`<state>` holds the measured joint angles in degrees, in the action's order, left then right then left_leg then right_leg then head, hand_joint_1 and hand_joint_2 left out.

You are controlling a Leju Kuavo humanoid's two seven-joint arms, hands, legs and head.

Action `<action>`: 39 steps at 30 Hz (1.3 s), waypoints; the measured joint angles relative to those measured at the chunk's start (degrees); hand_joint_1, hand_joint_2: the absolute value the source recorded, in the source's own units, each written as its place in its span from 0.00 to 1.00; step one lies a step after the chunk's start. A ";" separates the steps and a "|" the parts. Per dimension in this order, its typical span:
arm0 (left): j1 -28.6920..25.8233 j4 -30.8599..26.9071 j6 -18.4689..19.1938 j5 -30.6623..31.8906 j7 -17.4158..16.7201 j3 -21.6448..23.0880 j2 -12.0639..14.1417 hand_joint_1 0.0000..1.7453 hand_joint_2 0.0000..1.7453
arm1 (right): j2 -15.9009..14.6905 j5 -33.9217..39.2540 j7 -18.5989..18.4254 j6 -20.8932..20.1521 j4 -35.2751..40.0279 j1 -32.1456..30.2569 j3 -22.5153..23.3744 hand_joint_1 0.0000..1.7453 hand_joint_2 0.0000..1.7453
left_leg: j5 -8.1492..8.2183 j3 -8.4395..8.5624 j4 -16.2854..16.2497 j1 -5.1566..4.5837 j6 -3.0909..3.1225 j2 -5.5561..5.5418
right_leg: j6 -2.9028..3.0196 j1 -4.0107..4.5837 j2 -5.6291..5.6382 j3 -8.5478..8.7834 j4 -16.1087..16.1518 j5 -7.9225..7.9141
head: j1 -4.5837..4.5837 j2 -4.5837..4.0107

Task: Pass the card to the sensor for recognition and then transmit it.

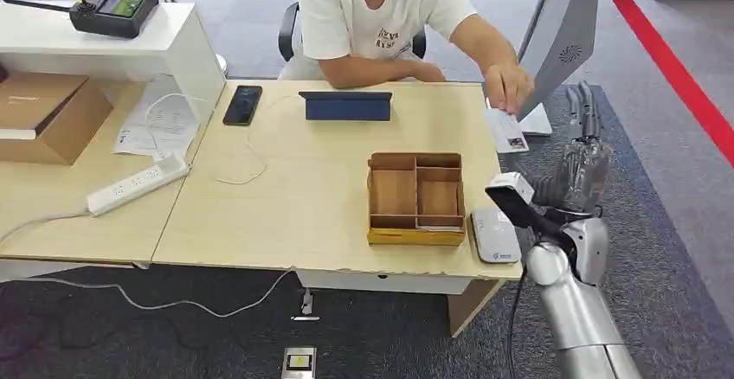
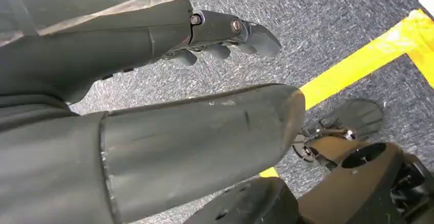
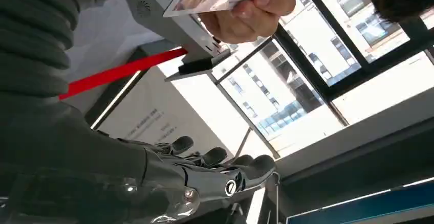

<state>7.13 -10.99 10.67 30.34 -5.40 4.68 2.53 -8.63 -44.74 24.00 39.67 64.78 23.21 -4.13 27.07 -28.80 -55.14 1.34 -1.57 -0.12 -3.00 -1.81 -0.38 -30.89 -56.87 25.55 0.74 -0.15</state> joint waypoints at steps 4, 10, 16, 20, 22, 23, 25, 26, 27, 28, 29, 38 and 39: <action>-0.01 0.00 -0.39 0.00 -0.37 0.00 -0.37 0.00 0.00 | 0.09 -0.28 -0.42 0.00 0.24 0.12 -0.13 0.00 1.00 | 0.00 -0.01 0.00 0.00 0.00 0.00 | 0.00 0.00 0.00 -0.01 0.00 0.00 | -0.02 0.00; -0.09 0.00 -1.27 0.11 -0.70 0.04 -0.96 0.00 0.00 | 0.22 0.39 -2.10 -0.07 0.24 0.21 -0.74 0.79 1.00 | 0.00 -0.01 0.00 0.00 0.00 0.00 | 0.00 0.00 0.00 -0.01 0.00 0.00 | -0.02 0.00; -0.16 0.00 -1.60 0.15 -1.03 0.17 -1.40 0.00 0.00 | 0.22 1.90 -3.17 -0.66 0.24 0.28 -1.62 1.00 1.00 | 0.00 -0.01 0.00 0.00 0.00 0.00 | 0.00 0.00 0.00 -0.01 0.00 0.00 | -0.02 0.00; -0.18 0.00 -1.81 0.15 -1.11 0.50 -1.64 0.00 0.00 | 0.09 2.69 -3.93 -1.22 0.24 0.28 -2.29 1.00 1.00 | 0.00 0.00 0.00 0.00 0.00 0.00 | 0.00 0.00 0.00 -0.01 0.00 0.00 | -0.02 0.00; -0.18 0.00 -1.73 0.15 -1.14 0.61 -1.73 0.00 0.00 | -0.02 3.02 -4.22 -1.22 0.24 0.30 -2.69 1.00 1.00 | 0.00 -0.01 0.00 0.00 0.00 0.00 | 0.00 0.00 0.00 -0.01 0.00 0.00 | -0.02 0.00; -0.18 0.00 -1.48 0.17 -1.14 0.72 -1.73 0.00 0.00 | -0.04 3.13 -4.42 -1.20 0.24 0.35 -2.84 1.00 1.00 | 0.00 0.00 0.00 0.00 0.00 0.00 | 0.00 0.00 0.00 -0.01 0.00 0.00 | -0.02 0.00; -0.17 0.00 -1.14 0.24 -1.14 0.98 -1.73 0.00 0.00 | -0.07 3.13 -4.61 -1.11 0.24 0.39 -2.93 1.00 1.00 | 0.00 0.00 0.00 0.00 0.00 0.00 | 0.00 0.00 0.00 -0.02 0.00 0.00 | -0.02 0.00; -0.17 0.00 -1.14 0.26 -1.14 1.05 -1.73 0.00 0.00 | -0.11 3.13 -4.74 -1.09 0.24 0.40 -2.95 1.00 1.00 | 0.00 0.00 0.00 0.00 0.00 0.00 | 0.00 0.00 0.00 -0.02 0.00 0.00 | -0.02 0.00; -0.17 0.00 -1.14 0.26 -1.11 1.09 -1.73 0.00 0.00 | -0.15 3.13 -4.96 -1.09 0.24 0.40 -2.99 1.00 1.00 | 0.00 -0.01 0.00 0.00 0.00 0.00 | 0.00 0.00 0.00 -0.02 0.00 0.00 | -0.02 0.00; -0.17 0.00 -1.14 0.26 -1.11 1.16 -1.73 0.00 0.00 | -0.18 3.15 -5.01 -1.09 0.24 0.41 -3.08 1.00 1.00 | 0.00 0.00 0.00 0.00 0.00 0.00 | 0.00 0.00 0.00 -0.02 0.00 0.00 | -0.02 0.00; -0.16 0.00 -1.14 0.26 -1.11 1.25 -1.73 0.00 0.00 | -0.24 3.17 -5.05 -1.07 0.24 0.44 -3.26 1.00 1.00 | 0.00 0.00 0.00 0.00 0.00 0.00 | 0.00 0.00 0.00 -0.02 0.00 0.00 | -0.02 0.00; -0.16 0.00 -0.44 0.17 -0.40 1.40 -1.38 0.00 0.00 | -0.92 4.48 -6.12 -2.73 0.24 0.58 -4.22 1.00 1.00 | 0.00 -0.01 0.00 0.00 0.00 0.00 | 0.00 0.00 0.00 -0.02 0.00 0.00 | -0.02 0.00; -0.14 0.00 0.17 0.17 0.04 1.40 -1.11 0.00 0.00 | -1.16 5.33 -6.81 -4.36 0.24 0.75 -4.26 1.00 1.00 | 0.00 0.00 0.00 0.00 0.00 0.00 | 0.00 0.00 0.00 -0.02 0.00 0.00 | 0.02 0.00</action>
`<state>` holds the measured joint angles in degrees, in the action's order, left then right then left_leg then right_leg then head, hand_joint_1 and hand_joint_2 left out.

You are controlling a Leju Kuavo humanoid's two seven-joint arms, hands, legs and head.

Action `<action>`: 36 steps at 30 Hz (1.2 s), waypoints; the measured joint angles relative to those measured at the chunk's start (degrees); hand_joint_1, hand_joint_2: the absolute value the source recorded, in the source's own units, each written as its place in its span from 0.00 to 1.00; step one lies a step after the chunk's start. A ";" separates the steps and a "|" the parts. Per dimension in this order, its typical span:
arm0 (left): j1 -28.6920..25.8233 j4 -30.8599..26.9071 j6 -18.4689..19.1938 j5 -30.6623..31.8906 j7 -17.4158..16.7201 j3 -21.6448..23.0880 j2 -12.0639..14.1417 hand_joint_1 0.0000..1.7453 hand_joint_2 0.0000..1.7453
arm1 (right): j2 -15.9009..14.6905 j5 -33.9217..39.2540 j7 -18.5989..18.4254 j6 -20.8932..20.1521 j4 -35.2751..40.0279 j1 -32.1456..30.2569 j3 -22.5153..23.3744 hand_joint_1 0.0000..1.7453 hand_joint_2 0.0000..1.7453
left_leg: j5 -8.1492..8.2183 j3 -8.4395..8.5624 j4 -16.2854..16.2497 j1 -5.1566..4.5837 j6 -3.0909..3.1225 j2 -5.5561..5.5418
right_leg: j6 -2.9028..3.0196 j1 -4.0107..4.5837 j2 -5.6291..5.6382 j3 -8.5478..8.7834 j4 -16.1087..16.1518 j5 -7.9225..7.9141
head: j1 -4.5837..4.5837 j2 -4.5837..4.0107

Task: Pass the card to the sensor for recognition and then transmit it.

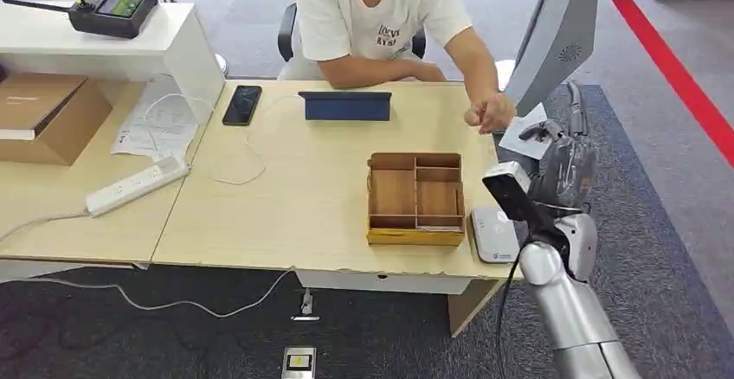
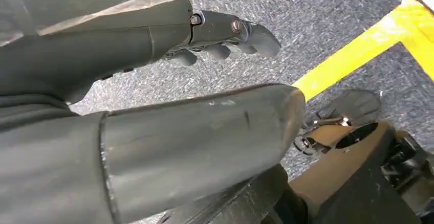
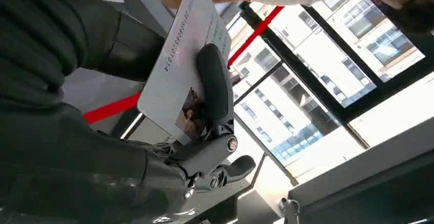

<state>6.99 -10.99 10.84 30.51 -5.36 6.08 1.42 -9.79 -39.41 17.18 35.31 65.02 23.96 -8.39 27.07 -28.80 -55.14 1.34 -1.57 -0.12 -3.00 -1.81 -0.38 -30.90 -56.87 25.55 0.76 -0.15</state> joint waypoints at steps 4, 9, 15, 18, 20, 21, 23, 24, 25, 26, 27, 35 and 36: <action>0.38 0.00 3.63 0.65 1.55 0.09 2.14 0.00 0.00 | -2.18 3.19 -4.31 -12.04 -0.11 1.61 -0.11 1.00 1.00 | 0.00 0.01 0.00 0.00 0.00 0.00 | 0.00 0.00 0.00 -0.03 0.00 0.00 | -0.02 0.00; 1.28 0.00 5.47 1.07 1.77 0.65 4.41 0.00 0.00 | -5.88 5.34 -5.12 -20.35 -1.24 3.01 -0.22 1.00 1.00 | -0.01 0.01 -0.01 0.00 -0.01 -0.02 | 0.00 0.00 0.00 -0.02 0.00 0.00 | -0.04 0.00; 1.71 -0.02 4.73 0.37 0.96 1.07 4.79 0.00 0.00 | -9.22 2.59 -3.04 -25.89 -5.88 3.60 -0.46 1.00 1.00 | 0.01 -0.01 -0.01 -0.01 0.00 -0.02 | 0.00 -0.01 0.00 -0.03 0.01 0.00 | -0.02 0.00; 1.80 -0.02 4.46 0.39 0.92 1.11 4.81 0.00 0.00 | -10.31 2.26 -2.56 -27.40 -8.46 3.49 -0.59 1.00 1.00 | 0.02 -0.01 -0.01 -0.01 0.00 -0.02 | 0.00 -0.01 0.00 -0.06 0.02 0.00 | -0.04 0.00; 1.86 -0.02 4.22 0.44 0.85 1.22 4.79 0.00 0.00 | -10.82 1.97 -2.23 -28.36 -9.96 3.18 -0.76 1.00 1.00 | 0.02 -0.02 -0.01 -0.01 0.00 -0.02 | 0.00 -0.01 0.00 -0.07 0.02 0.00 | -0.02 0.00; 1.88 -0.02 4.05 0.44 0.81 1.33 4.79 0.00 0.00 | -11.00 1.69 -2.21 -28.91 -10.73 3.06 -0.83 1.00 1.00 | 0.02 -0.02 -0.01 0.00 0.00 -0.02 | 0.00 0.00 0.00 -0.07 0.02 0.00 | -0.06 0.00; 1.91 -0.02 3.79 0.39 0.68 1.40 4.79 0.00 0.00 | -11.26 1.27 -2.08 -29.69 -11.76 2.58 -0.98 1.00 1.00 | 0.01 -0.02 -0.01 0.00 0.00 -0.02 | 0.00 0.00 0.00 -0.07 0.02 0.00 | -0.04 0.00; 1.91 -0.02 3.67 0.37 0.68 1.40 4.79 0.00 0.00 | -11.28 1.08 -2.08 -29.95 -12.22 2.41 -1.07 1.00 1.00 | 0.01 -0.02 -0.01 0.00 0.00 -0.02 | 0.00 0.00 0.00 -0.07 0.02 0.00 | -0.02 0.00; 1.93 -0.02 3.65 0.33 0.68 1.42 4.79 0.00 0.00 | -11.28 0.75 -2.08 -30.26 -12.78 2.32 -1.14 1.00 1.00 | 0.01 -0.03 -0.01 0.00 0.00 -0.02 | 0.00 0.00 0.00 -0.07 0.01 0.00 | -0.06 0.00; 1.98 -0.02 3.65 0.31 0.68 1.42 4.79 0.00 0.00 | -11.28 0.44 -2.08 -30.59 -13.27 2.27 -1.22 1.00 1.00 | 0.01 -0.02 -0.01 0.00 0.00 -0.02 | 0.00 0.00 0.01 -0.07 0.01 0.00 | -0.04 0.00; 2.01 -0.02 3.63 0.28 0.68 1.44 4.79 0.00 0.00 | -11.28 0.22 -2.08 -30.83 -13.71 2.22 -1.29 1.00 1.00 | 0.01 -0.03 -0.01 0.00 0.00 -0.02 | 0.00 0.00 0.01 -0.07 0.01 0.00 | -0.04 0.00; 2.01 -0.02 3.52 0.31 0.94 1.49 4.81 0.00 0.00 | -10.78 -0.98 -2.10 -32.18 -15.98 1.84 -2.08 1.00 1.00 | 0.01 -0.05 -0.01 0.00 0.00 -0.02 | 0.00 0.00 0.00 -0.06 0.01 0.00 | -0.04 -0.02; 2.00 -0.02 3.48 0.24 1.01 1.49 4.81 0.00 0.00 | -10.69 -1.29 -2.08 -32.29 -16.37 1.84 -2.30 1.00 1.00 | 0.01 -0.05 -0.01 0.00 0.00 -0.02 | 0.00 0.00 0.00 -0.06 0.01 0.00 | -0.04 0.00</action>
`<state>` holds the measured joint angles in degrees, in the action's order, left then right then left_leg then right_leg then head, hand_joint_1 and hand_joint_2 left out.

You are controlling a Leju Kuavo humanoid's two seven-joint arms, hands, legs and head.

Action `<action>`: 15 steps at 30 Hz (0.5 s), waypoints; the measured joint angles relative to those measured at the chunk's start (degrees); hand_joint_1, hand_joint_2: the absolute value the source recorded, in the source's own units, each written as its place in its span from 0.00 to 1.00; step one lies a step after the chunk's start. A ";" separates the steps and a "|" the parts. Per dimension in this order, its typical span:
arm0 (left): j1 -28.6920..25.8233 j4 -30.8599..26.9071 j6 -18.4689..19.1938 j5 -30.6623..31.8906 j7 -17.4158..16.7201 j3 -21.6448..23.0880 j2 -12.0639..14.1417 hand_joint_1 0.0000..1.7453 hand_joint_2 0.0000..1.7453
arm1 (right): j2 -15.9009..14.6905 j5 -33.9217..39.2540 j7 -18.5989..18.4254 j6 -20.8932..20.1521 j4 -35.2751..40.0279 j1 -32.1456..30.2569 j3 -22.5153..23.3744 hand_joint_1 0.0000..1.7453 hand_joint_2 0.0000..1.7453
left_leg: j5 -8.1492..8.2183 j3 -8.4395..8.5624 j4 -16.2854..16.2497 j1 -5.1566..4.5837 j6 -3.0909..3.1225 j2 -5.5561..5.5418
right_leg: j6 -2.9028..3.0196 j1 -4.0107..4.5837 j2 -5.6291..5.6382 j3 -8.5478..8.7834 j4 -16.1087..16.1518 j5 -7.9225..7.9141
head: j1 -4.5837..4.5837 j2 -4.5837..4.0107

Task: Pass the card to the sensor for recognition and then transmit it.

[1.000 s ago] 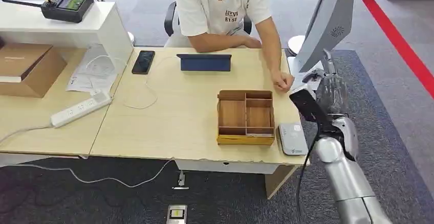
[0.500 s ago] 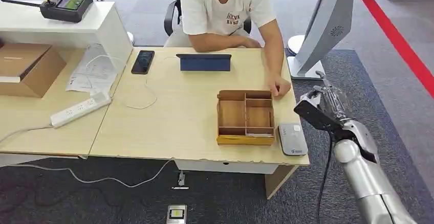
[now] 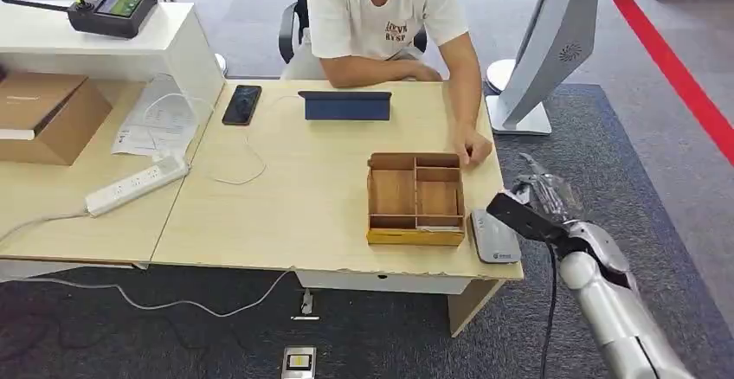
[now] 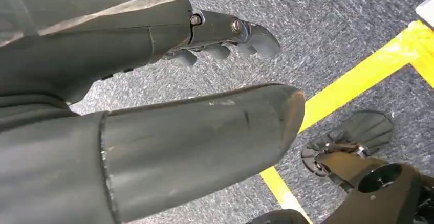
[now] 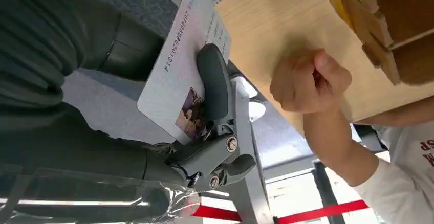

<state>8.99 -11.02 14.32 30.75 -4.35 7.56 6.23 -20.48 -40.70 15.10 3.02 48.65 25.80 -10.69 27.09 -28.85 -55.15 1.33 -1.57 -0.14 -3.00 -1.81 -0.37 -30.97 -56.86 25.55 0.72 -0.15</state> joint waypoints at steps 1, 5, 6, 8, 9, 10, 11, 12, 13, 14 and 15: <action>-0.01 0.00 -0.02 0.00 0.04 0.00 0.00 0.00 0.00 | 0.11 -0.26 0.04 -0.04 -0.24 -0.05 -0.22 1.00 1.00 | 0.00 -0.01 0.00 0.00 0.00 0.00 | 0.00 0.00 0.00 0.00 0.00 0.00 | 0.00 0.00; -0.03 0.00 -0.02 -0.20 0.11 0.00 0.02 0.00 0.00 | 0.81 -1.00 0.85 -0.33 -1.64 0.00 -0.74 1.00 1.00 | 0.00 -0.01 0.00 0.01 0.00 0.00 | 0.00 0.01 0.00 0.00 0.00 0.00 | 0.02 0.00; -0.04 0.00 -0.02 -0.26 0.11 0.02 0.02 0.00 0.00 | 0.98 -1.14 0.94 -0.37 -2.01 0.01 -0.87 1.00 1.00 | 0.00 -0.01 0.00 0.01 0.00 0.00 | 0.00 0.01 0.00 0.00 0.00 0.00 | 0.00 0.00; -0.04 0.00 -0.02 -0.35 0.11 0.02 0.02 0.00 0.00 | 1.25 -1.18 1.03 -0.46 -2.51 0.04 -1.20 1.00 1.00 | 0.00 -0.02 0.00 0.01 0.00 0.00 | 0.00 0.01 0.00 0.00 0.00 0.00 | 0.00 0.00; -0.05 0.00 -0.04 -0.37 0.09 0.02 0.02 0.00 0.00 | 1.40 -1.24 1.07 -0.50 -2.84 0.10 -1.42 1.00 1.00 | 0.00 -0.02 0.00 0.01 0.00 0.00 | 0.00 0.01 0.00 0.00 0.00 0.00 | 0.00 0.00; -0.06 0.00 -0.04 -0.37 0.00 0.02 0.02 0.00 0.00 | 1.53 -1.31 1.09 -0.57 -3.08 0.16 -1.60 1.00 1.00 | 0.00 -0.02 0.00 0.01 0.00 0.00 | 0.00 0.01 0.00 0.00 0.00 0.00 | 0.00 0.00; -0.07 0.00 -0.04 -0.37 0.00 0.02 0.02 0.00 0.00 | 1.73 -1.35 1.20 -0.61 -3.49 0.28 -1.77 1.00 1.00 | 0.00 -0.02 0.00 0.01 0.00 0.00 | 0.00 0.01 0.00 0.00 0.00 0.00 | 0.00 0.00; -0.09 0.00 -0.04 -0.28 -0.02 0.02 0.02 0.00 0.00 | 1.90 -1.49 1.29 -0.63 -3.93 0.36 -2.01 1.00 1.00 | 0.00 -0.02 0.00 0.01 0.00 0.00 | 0.00 0.01 0.00 0.00 0.00 0.00 | 0.00 0.00; -0.10 0.00 -0.02 -0.24 0.00 0.02 0.02 0.00 0.00 | 2.05 -1.49 1.38 -0.63 -4.26 0.35 -2.14 1.00 1.00 | 0.00 -0.02 0.00 0.00 0.00 0.00 | 0.00 0.00 0.00 0.00 0.00 0.00 | 0.00 0.00; -0.14 0.00 -0.02 -0.24 0.00 0.04 0.02 0.00 0.00 | 2.23 -1.55 1.38 -0.63 -4.54 0.36 -2.25 1.00 1.00 | 0.00 -0.03 0.00 0.00 0.00 0.00 | 0.00 0.00 0.00 0.00 0.00 0.00 | 0.00 0.00; -0.19 0.00 -0.04 -0.22 0.00 0.04 0.04 0.00 0.00 | 2.36 -1.64 1.38 -0.66 -4.76 0.39 -2.38 1.00 1.00 | 0.00 -0.02 0.00 0.00 0.00 0.00 | 0.00 0.00 0.00 0.00 0.00 0.00 | 0.00 0.00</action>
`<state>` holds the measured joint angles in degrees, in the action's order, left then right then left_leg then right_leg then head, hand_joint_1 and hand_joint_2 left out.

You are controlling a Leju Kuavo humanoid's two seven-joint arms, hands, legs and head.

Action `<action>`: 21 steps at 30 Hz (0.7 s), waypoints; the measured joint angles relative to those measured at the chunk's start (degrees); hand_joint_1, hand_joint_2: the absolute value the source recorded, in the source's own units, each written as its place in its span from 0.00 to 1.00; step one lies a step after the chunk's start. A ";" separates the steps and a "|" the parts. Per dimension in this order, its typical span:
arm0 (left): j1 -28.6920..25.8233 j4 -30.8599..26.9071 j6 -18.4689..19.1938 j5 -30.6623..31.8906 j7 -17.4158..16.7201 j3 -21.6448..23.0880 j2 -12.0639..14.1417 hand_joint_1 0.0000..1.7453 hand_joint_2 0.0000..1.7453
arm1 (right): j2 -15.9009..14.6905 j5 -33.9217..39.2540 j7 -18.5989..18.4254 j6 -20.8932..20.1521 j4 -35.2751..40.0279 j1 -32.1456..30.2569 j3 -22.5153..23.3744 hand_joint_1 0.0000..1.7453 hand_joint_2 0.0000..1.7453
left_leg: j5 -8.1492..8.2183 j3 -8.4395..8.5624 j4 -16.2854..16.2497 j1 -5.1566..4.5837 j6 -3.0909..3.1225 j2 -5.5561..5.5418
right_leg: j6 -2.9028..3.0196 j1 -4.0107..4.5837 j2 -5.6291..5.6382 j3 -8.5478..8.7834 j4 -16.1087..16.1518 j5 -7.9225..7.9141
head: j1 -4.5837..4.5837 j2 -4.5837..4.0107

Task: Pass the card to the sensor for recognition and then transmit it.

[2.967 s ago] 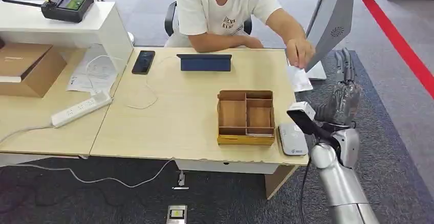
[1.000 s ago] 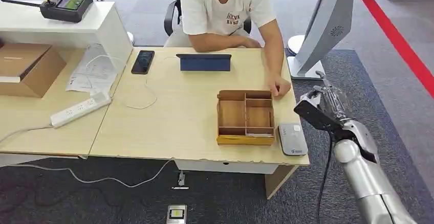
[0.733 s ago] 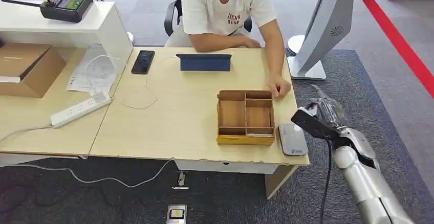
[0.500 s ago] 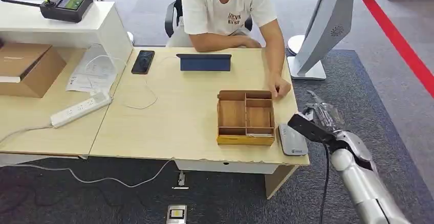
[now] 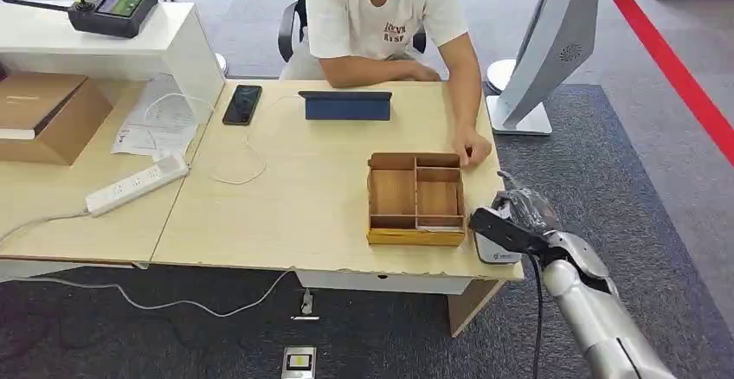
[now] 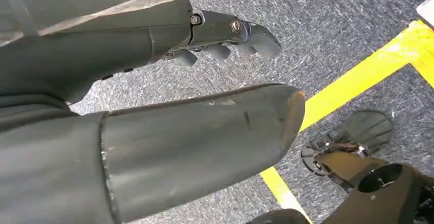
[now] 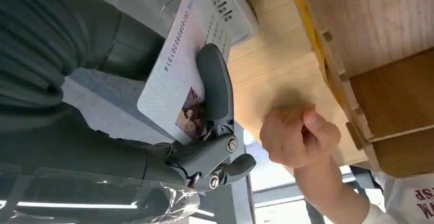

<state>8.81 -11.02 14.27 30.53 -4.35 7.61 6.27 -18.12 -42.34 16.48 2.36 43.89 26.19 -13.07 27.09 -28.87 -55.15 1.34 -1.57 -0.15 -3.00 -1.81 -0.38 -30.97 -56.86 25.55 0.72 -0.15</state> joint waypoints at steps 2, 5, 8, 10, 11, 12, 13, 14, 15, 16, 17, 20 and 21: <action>-0.06 0.00 -0.04 0.09 0.00 0.00 0.04 0.00 0.00 | 0.22 -0.15 0.00 -0.11 -0.44 0.01 -0.28 1.00 1.00 | 0.00 0.00 0.00 0.00 0.00 0.00 | 0.00 0.00 0.00 0.00 0.00 0.00 | -0.02 0.00; -0.07 0.00 -0.39 0.48 0.00 0.00 0.02 0.00 0.00 | 0.50 -0.44 0.00 -0.50 -1.14 -0.01 -0.72 1.00 1.00 | 0.00 0.01 0.00 0.00 0.00 0.00 | 0.00 0.00 0.00 -0.01 0.00 0.00 | 0.02 0.00; -0.11 0.00 -0.57 0.83 0.00 0.00 0.02 0.00 0.00 | 0.68 -0.57 0.00 -0.63 -1.81 -0.02 -1.11 1.00 1.00 | 0.00 0.00 0.00 0.00 0.00 0.00 | 0.00 0.00 0.00 0.00 0.00 0.00 | -0.02 0.00; -0.14 0.00 -0.59 0.61 0.00 0.00 0.02 0.00 0.00 | 0.83 -0.70 0.02 -0.66 -2.19 -0.03 -1.25 1.00 1.00 | 0.00 0.01 0.00 0.00 0.00 0.00 | 0.00 0.00 0.00 0.00 0.00 0.00 | 0.00 0.00; -0.20 0.00 -0.68 0.50 0.00 0.00 0.02 0.00 0.00 | 0.94 -0.70 0.04 -0.66 -2.32 0.00 -1.29 1.00 1.00 | 0.00 0.03 0.00 0.01 0.00 0.00 | 0.00 0.01 0.00 0.01 0.00 0.00 | 0.00 0.00; -0.29 0.00 -0.81 0.37 0.07 0.00 0.04 0.00 0.00 | 0.98 -0.70 0.09 -0.66 -2.47 0.02 -1.35 1.00 1.00 | 0.00 0.03 0.00 0.01 0.00 0.01 | 0.00 0.01 0.00 0.02 0.00 0.00 | 0.02 0.00; -0.40 0.00 -0.92 0.26 0.20 0.00 0.02 0.00 0.00 | 1.05 -0.72 0.13 -0.66 -2.56 0.06 -1.42 1.00 1.00 | 0.00 0.04 0.00 0.01 0.00 0.02 | 0.00 0.01 0.01 0.02 0.00 0.00 | 0.00 0.00; -0.52 0.00 -0.98 0.07 0.28 0.00 0.04 0.00 0.00 | 1.13 -0.79 0.18 -0.66 -2.73 0.16 -1.48 1.00 1.00 | 0.00 0.04 0.00 0.01 0.00 0.02 | 0.00 0.01 0.01 0.02 0.00 0.00 | 0.02 0.00; -0.66 0.00 -0.98 -0.04 0.35 0.00 0.04 0.00 0.00 | 1.25 -0.81 0.17 -0.68 -2.86 0.26 -1.51 1.00 1.00 | 0.00 0.05 0.00 0.01 0.00 0.02 | 0.00 0.01 0.01 0.02 0.00 0.00 | 0.00 0.00; -0.77 0.00 -0.98 -0.07 0.37 0.00 0.04 0.00 0.00 | 1.35 -0.81 0.20 -0.74 -2.97 0.30 -1.53 1.00 1.00 | 0.00 0.05 0.00 0.00 0.00 0.02 | 0.00 0.01 0.01 0.03 0.00 0.00 | 0.00 0.00; -0.86 0.00 -0.98 -0.15 0.44 0.00 0.07 0.00 0.00 | 1.44 -0.83 0.20 -0.74 -3.06 0.36 -1.53 1.00 1.00 | 0.00 0.05 0.00 0.00 0.00 0.02 | 0.00 0.01 0.01 0.03 0.00 0.00 | 0.00 0.00; -1.07 0.00 -0.98 -0.15 0.55 0.00 0.11 0.00 0.00 | 1.62 -0.83 0.22 -0.83 -3.37 0.47 -1.55 1.00 1.00 | -0.01 0.07 0.00 0.01 0.00 0.01 | 0.00 0.01 0.01 0.04 0.00 0.00 | 0.00 0.00; -1.11 0.00 -0.98 -0.07 0.55 0.00 0.11 0.00 0.00 | 1.66 -0.83 0.22 -0.85 -3.41 0.49 -1.55 1.00 1.00 | -0.01 0.08 0.00 0.01 0.00 0.02 | 0.00 0.01 0.01 0.05 0.00 -0.01 | 0.02 0.00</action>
<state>7.69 -11.02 13.29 30.47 -3.80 7.61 6.38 -16.46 -43.17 16.70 1.51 40.48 26.68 -14.62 27.08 -28.79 -55.15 1.34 -1.57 -0.13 -3.00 -1.80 -0.37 -30.92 -56.86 25.54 0.74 -0.15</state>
